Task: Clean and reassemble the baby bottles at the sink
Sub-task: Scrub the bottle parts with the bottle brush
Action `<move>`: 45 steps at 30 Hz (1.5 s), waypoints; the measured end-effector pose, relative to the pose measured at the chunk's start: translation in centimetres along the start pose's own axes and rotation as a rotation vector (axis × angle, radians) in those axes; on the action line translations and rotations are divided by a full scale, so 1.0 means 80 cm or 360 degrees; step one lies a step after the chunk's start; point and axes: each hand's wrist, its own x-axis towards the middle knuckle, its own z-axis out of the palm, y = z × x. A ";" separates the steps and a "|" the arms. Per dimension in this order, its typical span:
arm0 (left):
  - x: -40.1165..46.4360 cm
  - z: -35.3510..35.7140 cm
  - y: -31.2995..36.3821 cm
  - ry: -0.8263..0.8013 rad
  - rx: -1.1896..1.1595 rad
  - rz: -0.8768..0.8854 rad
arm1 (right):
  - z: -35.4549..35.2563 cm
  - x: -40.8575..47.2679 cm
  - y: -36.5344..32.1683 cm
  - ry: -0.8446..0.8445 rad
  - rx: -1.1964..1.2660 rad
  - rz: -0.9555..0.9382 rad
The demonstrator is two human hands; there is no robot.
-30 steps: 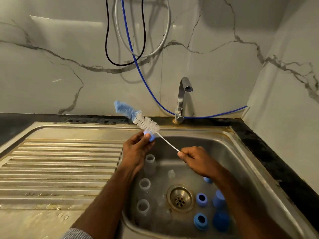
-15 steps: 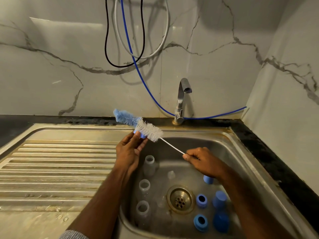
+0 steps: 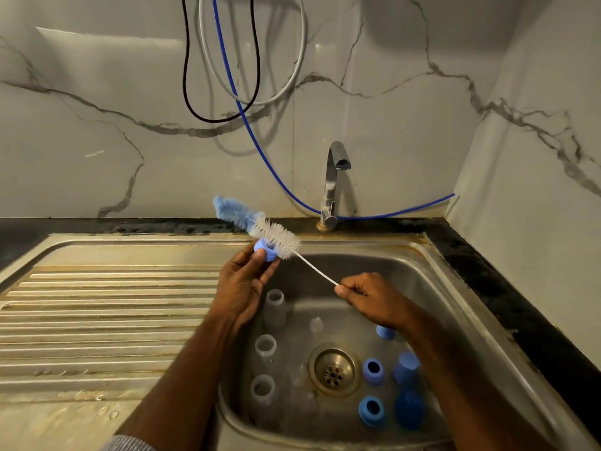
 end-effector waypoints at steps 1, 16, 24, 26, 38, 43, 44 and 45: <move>-0.002 0.004 -0.005 -0.0015 0.0073 -0.0021 | 0.004 0.002 -0.005 0.0025 -0.0002 -0.0024; -0.006 0.012 -0.005 -0.0073 0.0067 0.0007 | 0.002 0.003 -0.010 0.0119 -0.0044 -0.0070; -0.004 0.001 0.009 -0.0055 -0.0008 0.0039 | -0.016 -0.005 0.005 0.0046 -0.0015 0.0031; -0.007 0.008 -0.004 -0.0121 0.0124 0.0003 | -0.009 -0.001 -0.004 0.0045 -0.0013 -0.0016; 0.004 -0.002 -0.008 -0.0247 -0.0233 -0.0087 | -0.009 0.000 -0.004 -0.0102 0.0412 0.0063; 0.010 -0.011 0.002 -0.0186 -0.0324 0.0007 | -0.015 -0.005 0.000 -0.0245 0.0515 0.0111; 0.009 -0.010 0.000 -0.0205 -0.0260 -0.0032 | -0.013 -0.004 -0.002 -0.0235 0.0496 0.0097; 0.007 -0.007 -0.003 -0.0223 -0.0182 -0.0078 | -0.009 -0.003 -0.006 -0.0205 0.0454 0.0079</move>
